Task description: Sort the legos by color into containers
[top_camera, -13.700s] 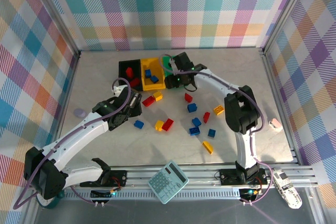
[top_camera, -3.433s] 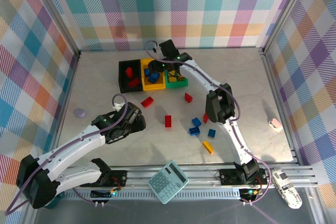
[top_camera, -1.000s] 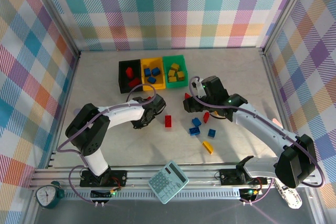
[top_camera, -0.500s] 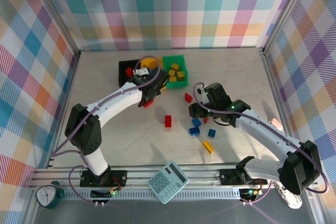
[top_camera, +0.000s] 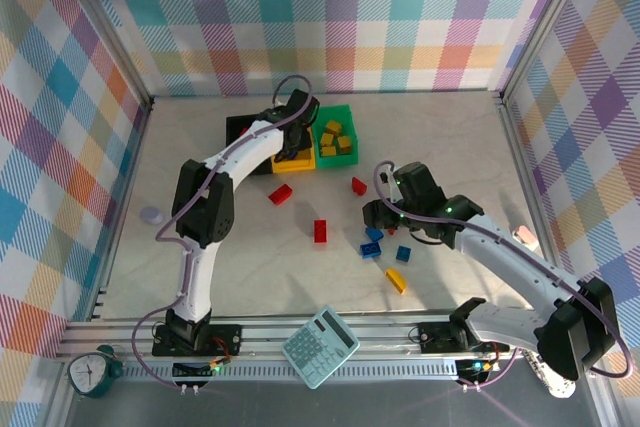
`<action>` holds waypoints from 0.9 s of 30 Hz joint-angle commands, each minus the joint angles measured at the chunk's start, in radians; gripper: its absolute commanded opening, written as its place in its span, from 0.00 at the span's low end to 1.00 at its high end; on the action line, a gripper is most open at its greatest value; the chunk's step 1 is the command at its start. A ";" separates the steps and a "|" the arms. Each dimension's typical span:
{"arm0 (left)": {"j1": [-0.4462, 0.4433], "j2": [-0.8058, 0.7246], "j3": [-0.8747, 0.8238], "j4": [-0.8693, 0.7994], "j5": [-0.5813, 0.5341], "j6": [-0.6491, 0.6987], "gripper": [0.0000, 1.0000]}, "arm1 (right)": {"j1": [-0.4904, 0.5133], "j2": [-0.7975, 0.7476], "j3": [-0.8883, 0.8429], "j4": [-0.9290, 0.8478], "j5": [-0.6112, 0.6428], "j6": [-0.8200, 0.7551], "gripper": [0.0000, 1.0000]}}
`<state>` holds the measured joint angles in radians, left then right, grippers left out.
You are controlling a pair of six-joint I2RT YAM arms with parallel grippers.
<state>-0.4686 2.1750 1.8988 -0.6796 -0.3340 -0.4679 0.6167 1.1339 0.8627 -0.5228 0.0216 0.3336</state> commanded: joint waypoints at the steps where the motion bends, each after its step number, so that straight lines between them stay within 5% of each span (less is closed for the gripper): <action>1: 0.024 0.015 0.057 -0.013 0.039 0.061 0.22 | 0.008 -0.020 -0.013 -0.025 -0.006 0.012 0.65; 10: 0.051 0.018 0.060 0.001 0.095 0.117 0.46 | 0.008 0.005 0.030 -0.049 -0.002 -0.014 0.67; 17: 0.054 -0.025 0.044 -0.006 0.110 0.134 0.52 | 0.008 0.040 0.029 -0.059 0.005 -0.009 0.67; 27: 0.050 -0.284 -0.260 0.122 0.221 0.088 0.62 | 0.068 0.095 -0.057 -0.057 0.038 0.069 0.67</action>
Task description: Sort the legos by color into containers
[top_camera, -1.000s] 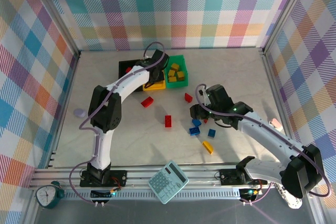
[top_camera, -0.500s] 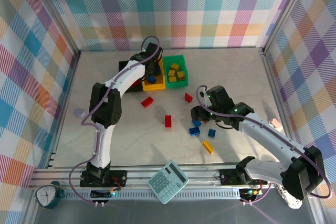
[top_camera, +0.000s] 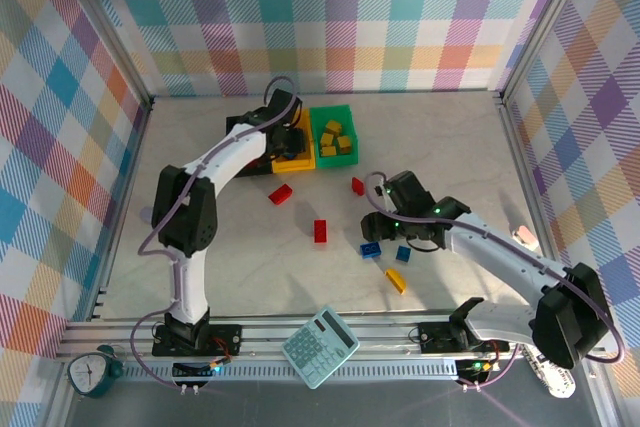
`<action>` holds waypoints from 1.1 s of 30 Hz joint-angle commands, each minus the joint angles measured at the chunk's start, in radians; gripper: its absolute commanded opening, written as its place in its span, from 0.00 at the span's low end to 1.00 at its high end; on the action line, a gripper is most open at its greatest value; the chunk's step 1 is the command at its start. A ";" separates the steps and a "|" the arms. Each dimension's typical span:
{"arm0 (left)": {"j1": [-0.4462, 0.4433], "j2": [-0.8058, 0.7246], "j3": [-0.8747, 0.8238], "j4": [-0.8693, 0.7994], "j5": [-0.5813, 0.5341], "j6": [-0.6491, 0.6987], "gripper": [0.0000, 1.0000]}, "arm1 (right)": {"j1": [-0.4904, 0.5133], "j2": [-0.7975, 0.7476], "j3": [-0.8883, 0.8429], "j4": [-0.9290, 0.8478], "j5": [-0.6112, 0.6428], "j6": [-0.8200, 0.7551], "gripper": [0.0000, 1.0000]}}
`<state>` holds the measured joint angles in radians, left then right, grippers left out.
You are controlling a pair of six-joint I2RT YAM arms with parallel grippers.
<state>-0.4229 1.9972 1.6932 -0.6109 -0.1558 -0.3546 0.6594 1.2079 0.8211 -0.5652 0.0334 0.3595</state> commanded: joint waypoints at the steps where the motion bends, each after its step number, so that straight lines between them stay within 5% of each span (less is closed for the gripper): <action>1: 0.004 -0.130 -0.083 0.061 0.055 -0.030 0.62 | 0.042 0.031 -0.017 -0.018 0.040 0.059 0.68; 13: -0.068 -0.301 -0.263 0.006 0.002 -0.046 0.63 | 0.173 0.237 0.015 -0.068 0.225 0.224 0.72; 33: -0.111 -0.446 -0.395 -0.026 -0.059 -0.053 0.63 | 0.178 0.349 0.056 -0.011 0.204 0.198 0.61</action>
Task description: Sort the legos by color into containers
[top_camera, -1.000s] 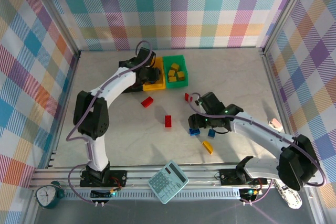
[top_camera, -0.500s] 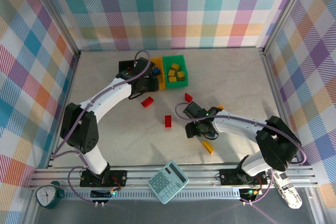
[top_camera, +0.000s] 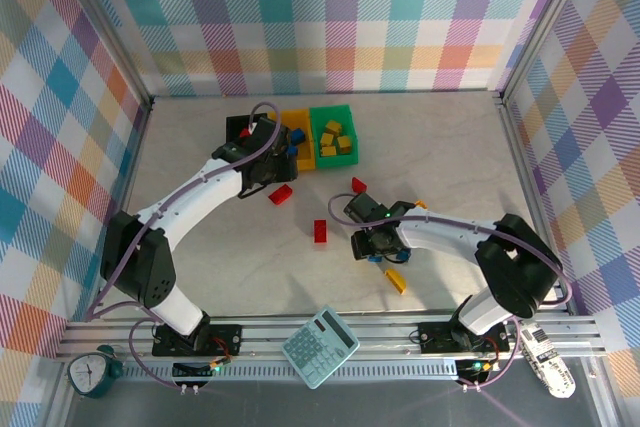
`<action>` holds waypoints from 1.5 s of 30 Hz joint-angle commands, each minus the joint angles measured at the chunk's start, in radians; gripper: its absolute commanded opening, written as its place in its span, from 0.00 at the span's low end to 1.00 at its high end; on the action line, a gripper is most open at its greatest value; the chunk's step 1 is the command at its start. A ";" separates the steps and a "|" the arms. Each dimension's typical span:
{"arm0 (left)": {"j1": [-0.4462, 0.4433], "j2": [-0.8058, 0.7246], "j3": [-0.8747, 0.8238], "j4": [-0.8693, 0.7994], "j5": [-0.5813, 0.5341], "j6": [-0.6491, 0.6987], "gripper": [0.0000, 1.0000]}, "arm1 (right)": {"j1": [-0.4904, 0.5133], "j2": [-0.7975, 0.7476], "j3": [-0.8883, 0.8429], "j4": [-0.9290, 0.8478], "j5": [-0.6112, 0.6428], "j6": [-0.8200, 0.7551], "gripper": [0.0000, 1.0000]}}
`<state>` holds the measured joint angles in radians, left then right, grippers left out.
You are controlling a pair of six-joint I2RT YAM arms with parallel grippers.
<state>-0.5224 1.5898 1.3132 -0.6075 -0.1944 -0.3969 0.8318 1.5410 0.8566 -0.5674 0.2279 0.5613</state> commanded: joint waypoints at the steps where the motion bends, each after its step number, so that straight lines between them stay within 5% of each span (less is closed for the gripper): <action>1: -0.011 -0.042 -0.018 -0.029 -0.018 -0.011 0.63 | 0.006 0.020 0.021 -0.016 0.015 0.000 0.61; 6: -0.014 -0.070 -0.038 -0.037 -0.020 -0.014 0.63 | 0.006 0.036 0.007 -0.017 0.022 0.004 0.57; 15: -0.024 -0.172 -0.081 -0.074 -0.055 -0.019 0.63 | 0.006 0.007 0.029 -0.016 0.013 -0.039 0.29; 24: -0.040 -0.342 -0.193 -0.094 -0.096 -0.079 0.63 | -0.002 0.021 0.281 0.001 -0.034 -0.204 0.25; 45: -0.113 -0.470 -0.258 -0.200 -0.166 -0.159 0.63 | -0.123 0.662 1.080 0.192 -0.148 -0.376 0.24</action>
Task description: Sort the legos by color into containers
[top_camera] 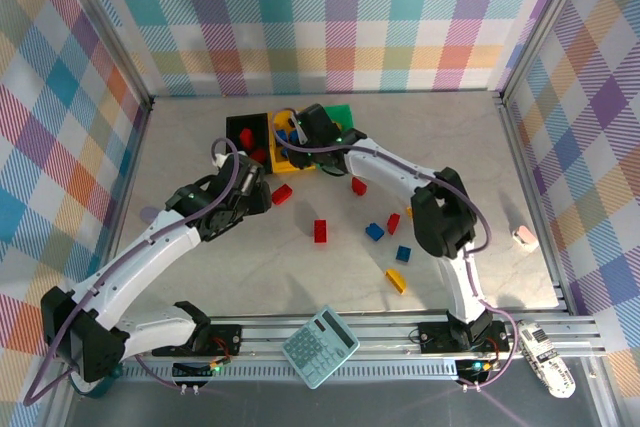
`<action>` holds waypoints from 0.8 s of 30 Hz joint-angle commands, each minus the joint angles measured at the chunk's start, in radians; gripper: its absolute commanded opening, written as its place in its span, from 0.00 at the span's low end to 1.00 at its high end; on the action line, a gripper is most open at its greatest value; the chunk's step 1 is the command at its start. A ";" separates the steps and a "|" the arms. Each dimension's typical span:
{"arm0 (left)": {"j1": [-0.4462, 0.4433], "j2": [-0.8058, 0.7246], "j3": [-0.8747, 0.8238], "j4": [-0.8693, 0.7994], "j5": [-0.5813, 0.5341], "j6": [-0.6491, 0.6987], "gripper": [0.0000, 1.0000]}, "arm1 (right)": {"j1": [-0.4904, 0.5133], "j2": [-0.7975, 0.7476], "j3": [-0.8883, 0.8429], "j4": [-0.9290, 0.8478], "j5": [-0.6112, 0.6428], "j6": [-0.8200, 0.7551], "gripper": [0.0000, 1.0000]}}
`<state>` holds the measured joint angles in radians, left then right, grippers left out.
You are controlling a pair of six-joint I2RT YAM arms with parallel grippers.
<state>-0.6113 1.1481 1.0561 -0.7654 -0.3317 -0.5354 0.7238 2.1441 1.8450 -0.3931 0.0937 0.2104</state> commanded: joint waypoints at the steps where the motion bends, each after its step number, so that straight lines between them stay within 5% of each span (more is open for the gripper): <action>1: -0.030 -0.031 0.002 -0.045 -0.031 -0.020 0.63 | -0.019 0.091 0.135 0.009 -0.016 -0.026 0.24; 5: -0.059 -0.046 0.015 -0.073 -0.050 -0.024 0.63 | -0.048 0.233 0.329 -0.051 -0.025 -0.028 0.27; 12: -0.071 -0.059 0.023 -0.079 -0.047 -0.019 0.64 | -0.087 0.389 0.634 -0.188 -0.087 -0.040 0.50; 16: -0.080 -0.049 0.026 -0.064 -0.024 -0.010 0.66 | -0.093 0.324 0.571 -0.195 -0.081 -0.060 0.57; 24: -0.121 0.009 0.025 -0.018 -0.002 -0.020 0.68 | -0.106 0.009 0.133 -0.079 -0.049 -0.052 0.59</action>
<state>-0.7063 1.1381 1.0573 -0.8093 -0.3504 -0.5472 0.6228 2.2982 2.0663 -0.5266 0.0406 0.1635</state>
